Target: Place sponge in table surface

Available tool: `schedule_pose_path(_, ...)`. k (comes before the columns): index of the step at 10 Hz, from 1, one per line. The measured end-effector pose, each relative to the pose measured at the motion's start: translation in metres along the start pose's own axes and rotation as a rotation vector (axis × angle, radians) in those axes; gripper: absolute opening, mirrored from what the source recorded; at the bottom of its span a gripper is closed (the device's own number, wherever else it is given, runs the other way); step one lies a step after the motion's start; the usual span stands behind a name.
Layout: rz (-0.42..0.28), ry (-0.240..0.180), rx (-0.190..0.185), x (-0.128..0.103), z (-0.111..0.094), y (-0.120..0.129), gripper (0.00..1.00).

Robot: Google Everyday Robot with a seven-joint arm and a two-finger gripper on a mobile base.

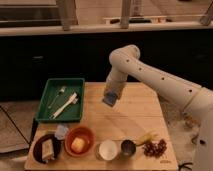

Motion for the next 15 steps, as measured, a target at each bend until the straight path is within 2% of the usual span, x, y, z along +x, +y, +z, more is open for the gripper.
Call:
schedule_pose_path(1, -0.048, 0.001, -0.021, -0.008, 0.007, 0.002, 0.00)
schedule_pose_path(3, -0.101, 0.003, -0.051, -0.017, 0.026, 0.000, 0.00)
schedule_pose_path(5, -0.113, 0.004, -0.074, -0.021, 0.054, 0.001, 0.00)
schedule_pose_path(7, -0.113, -0.008, -0.079, -0.024, 0.073, -0.002, 0.00)
schedule_pose_path(10, -0.102, -0.064, -0.073, -0.024, 0.110, -0.004, 0.00)
schedule_pose_path(11, -0.098, -0.099, -0.072, -0.025, 0.126, -0.004, 0.00)
schedule_pose_path(15, -0.083, -0.166, -0.080, -0.026, 0.151, -0.005, 0.00)
